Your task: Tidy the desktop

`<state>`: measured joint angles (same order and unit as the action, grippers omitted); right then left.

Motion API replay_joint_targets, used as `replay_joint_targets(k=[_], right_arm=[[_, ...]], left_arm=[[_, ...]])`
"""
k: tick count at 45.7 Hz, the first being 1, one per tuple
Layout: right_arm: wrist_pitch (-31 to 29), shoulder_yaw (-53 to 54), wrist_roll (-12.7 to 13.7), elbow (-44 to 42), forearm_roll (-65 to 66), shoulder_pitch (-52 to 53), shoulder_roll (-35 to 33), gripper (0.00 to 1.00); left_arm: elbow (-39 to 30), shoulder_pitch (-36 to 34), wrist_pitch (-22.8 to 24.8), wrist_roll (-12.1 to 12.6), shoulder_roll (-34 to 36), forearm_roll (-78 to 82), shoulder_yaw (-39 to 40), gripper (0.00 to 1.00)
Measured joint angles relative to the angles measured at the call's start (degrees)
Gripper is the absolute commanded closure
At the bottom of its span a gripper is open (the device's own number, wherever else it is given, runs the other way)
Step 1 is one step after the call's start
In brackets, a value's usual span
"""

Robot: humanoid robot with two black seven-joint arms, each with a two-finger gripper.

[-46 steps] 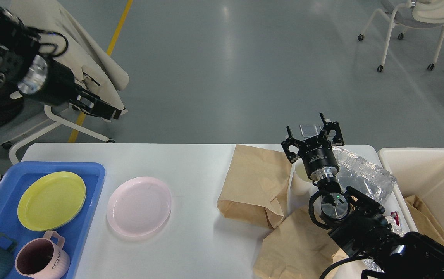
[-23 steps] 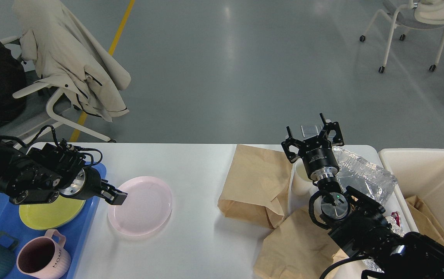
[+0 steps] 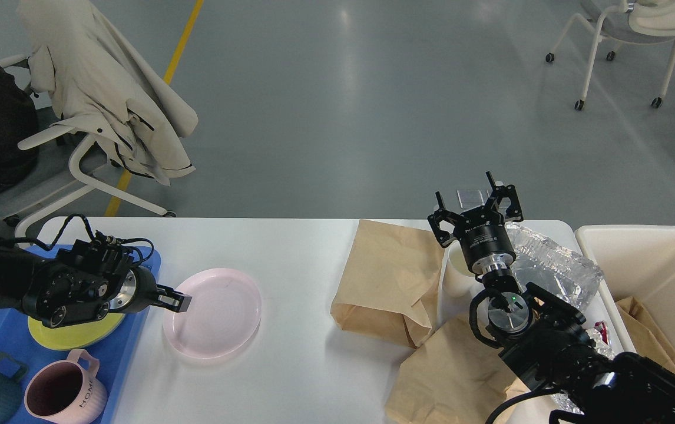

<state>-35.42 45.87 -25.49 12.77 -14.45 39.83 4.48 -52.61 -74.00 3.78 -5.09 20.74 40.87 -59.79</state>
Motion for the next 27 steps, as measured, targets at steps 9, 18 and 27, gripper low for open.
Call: replay_joint_targets(k=[9,18,27], right_arm=[[0.0,0.0,0.0,0.0,-0.05,0.0,0.0,0.0],[0.0,-0.01,0.0,0.0,-0.05,0.0,0.0,0.0],[0.0,-0.01,0.0,0.01,-0.05,0.0,0.0,0.0]], left_arm=[[3.14,2.43,1.71,0.92,0.0,0.0,2.3,0.35],[5.17,4.2,2.09,1.02,-0.1,0.06,2.55,0.36],[5.49,5.68,1.55,2.01,-0.95,0.1,4.07,0.42]])
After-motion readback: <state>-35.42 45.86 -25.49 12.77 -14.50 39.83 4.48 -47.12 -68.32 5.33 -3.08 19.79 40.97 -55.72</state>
